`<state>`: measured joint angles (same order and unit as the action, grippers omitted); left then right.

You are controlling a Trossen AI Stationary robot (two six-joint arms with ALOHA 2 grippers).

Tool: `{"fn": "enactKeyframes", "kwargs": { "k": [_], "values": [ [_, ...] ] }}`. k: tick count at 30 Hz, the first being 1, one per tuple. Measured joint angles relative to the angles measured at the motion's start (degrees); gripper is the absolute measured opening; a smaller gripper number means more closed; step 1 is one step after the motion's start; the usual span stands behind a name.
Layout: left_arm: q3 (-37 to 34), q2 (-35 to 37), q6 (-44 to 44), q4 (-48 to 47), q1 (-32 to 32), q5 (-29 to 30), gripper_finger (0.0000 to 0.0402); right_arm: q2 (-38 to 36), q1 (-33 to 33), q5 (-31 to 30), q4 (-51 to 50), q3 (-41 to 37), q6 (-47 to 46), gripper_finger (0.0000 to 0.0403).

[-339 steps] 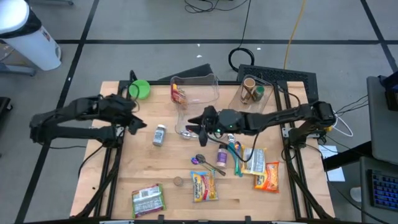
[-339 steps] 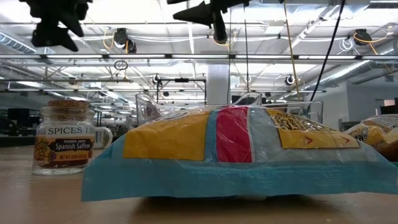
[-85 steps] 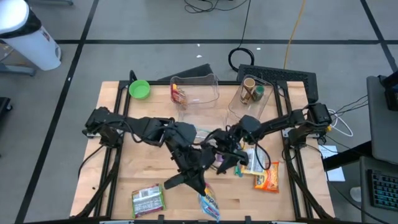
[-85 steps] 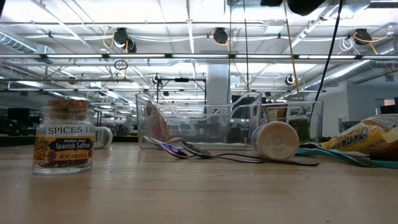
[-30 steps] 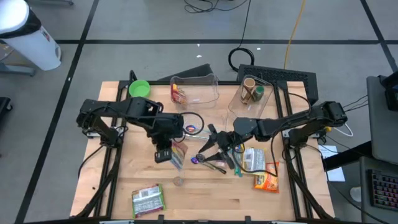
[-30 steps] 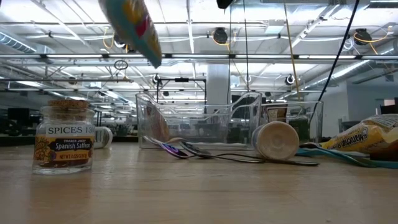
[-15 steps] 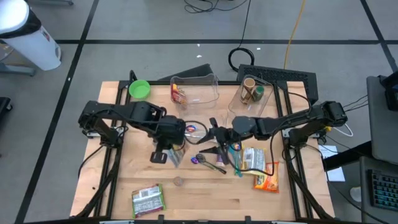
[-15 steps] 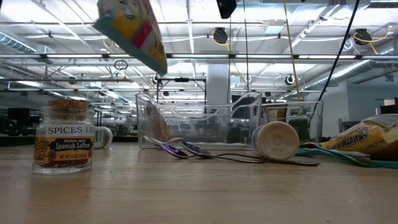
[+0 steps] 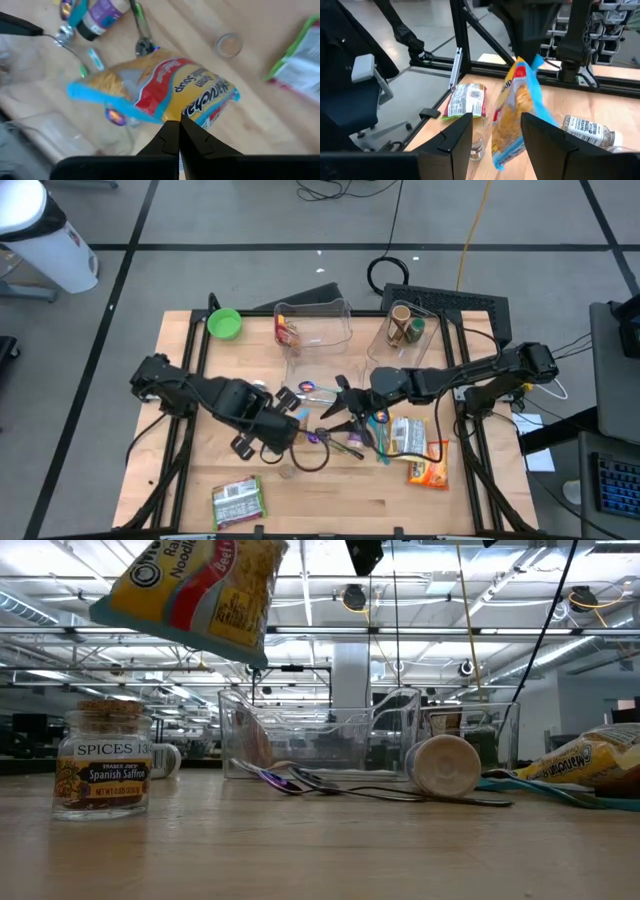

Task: Pick & Place Food Item
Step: Put the blue noodle pack into the top left transparent bin

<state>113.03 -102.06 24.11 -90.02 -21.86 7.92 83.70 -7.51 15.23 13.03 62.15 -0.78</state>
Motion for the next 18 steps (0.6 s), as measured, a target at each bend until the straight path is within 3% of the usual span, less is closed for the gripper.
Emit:
{"fn": "enactKeyframes", "kwargs": {
  "k": [9,18],
  "values": [
    [0.0,-0.6,7.2,0.0,-0.4,7.7,0.0000,2.4,0.4,-0.3,2.9,0.0,-3.4,0.0162],
    [0.0,-1.4,6.7,0.1,-0.2,7.2,0.0000,4.2,0.7,-5.9,6.1,0.0,-5.9,0.0159]
  ]
}}
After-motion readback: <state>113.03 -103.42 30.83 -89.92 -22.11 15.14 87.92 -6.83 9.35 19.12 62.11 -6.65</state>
